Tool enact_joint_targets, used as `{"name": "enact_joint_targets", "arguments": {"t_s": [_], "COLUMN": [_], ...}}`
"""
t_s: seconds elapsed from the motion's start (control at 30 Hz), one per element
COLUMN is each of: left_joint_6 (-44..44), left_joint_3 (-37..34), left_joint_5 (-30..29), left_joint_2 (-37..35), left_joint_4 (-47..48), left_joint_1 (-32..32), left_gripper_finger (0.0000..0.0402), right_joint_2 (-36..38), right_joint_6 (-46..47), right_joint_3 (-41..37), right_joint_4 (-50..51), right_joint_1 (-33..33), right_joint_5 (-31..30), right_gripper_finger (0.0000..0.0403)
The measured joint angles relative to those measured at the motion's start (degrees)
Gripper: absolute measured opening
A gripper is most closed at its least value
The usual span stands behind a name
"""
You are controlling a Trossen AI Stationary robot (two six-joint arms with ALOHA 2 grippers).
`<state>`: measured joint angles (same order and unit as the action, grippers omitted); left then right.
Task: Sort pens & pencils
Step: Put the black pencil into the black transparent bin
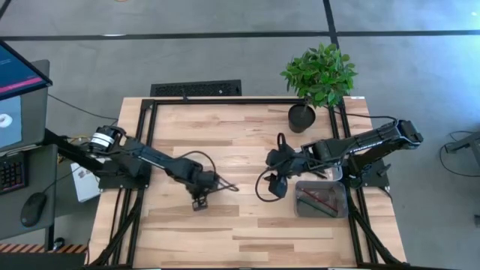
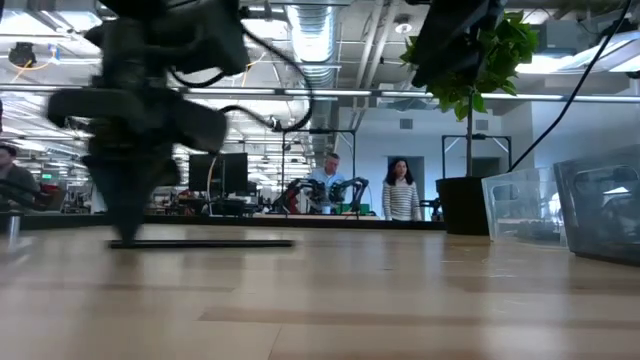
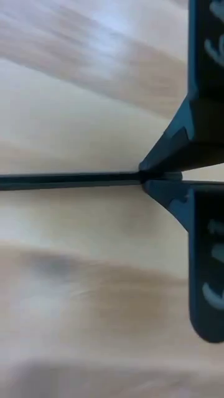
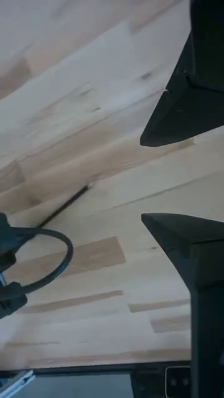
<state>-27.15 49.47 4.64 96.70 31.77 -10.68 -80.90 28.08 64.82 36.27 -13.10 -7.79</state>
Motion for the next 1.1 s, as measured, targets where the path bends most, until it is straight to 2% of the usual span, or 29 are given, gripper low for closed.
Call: {"name": "enact_joint_targets", "arguments": {"t_s": [0.13, 0.2, 0.33, 0.47, 0.6, 0.77, 0.93, 1.1], "left_joint_6": [4.59, 6.63, 9.78, 10.65, 11.93, 12.93, 13.16, 13.75], "left_joint_3": [0.16, -0.16, -0.04, 0.18, 0.49, 0.74, 0.47, 0.48], "left_joint_5": [-5.28, -6.12, -1.73, -0.88, 3.26, 10.21, 11.13, 10.73], "left_joint_2": [0.51, 0.44, 0.43, 3.02, 6.88, 9.97, 9.72, 9.58], "left_joint_4": [-11.65, -14.04, -17.68, -17.85, -22.80, -29.74, -30.12, -28.83], "left_joint_1": [2.47, 3.51, 5.61, 7.29, 7.61, 7.64, 7.59, 7.57], "left_gripper_finger": [0.0001, 0.0001, 0.0003, 0.0002, 0.0002, 0.0001, 0.0000, 0.0000], "right_joint_2": [0.00, 0.00, -0.41, -2.14, -7.01, -16.45, -24.35, -27.39], "right_joint_6": [3.71, 5.17, 6.03, 6.03, 5.05, 4.91, -1.17, -3.32], "right_joint_3": [0.00, 0.00, 0.02, 0.01, -0.17, -0.01, -0.05, 0.66], "right_joint_4": [2.78, 4.09, 5.31, 5.92, 6.33, 6.06, 5.01, 3.92], "right_joint_1": [0.00, 0.00, 0.00, -0.03, 0.37, 2.58, 3.39, 3.03], "right_joint_5": [0.68, 0.69, 0.67, 0.68, 0.39, 2.22, 3.91, 5.09], "right_gripper_finger": [0.0209, 0.0209, 0.0209, 0.0209, 0.0209, 0.0209, 0.0209, 0.0209]}}
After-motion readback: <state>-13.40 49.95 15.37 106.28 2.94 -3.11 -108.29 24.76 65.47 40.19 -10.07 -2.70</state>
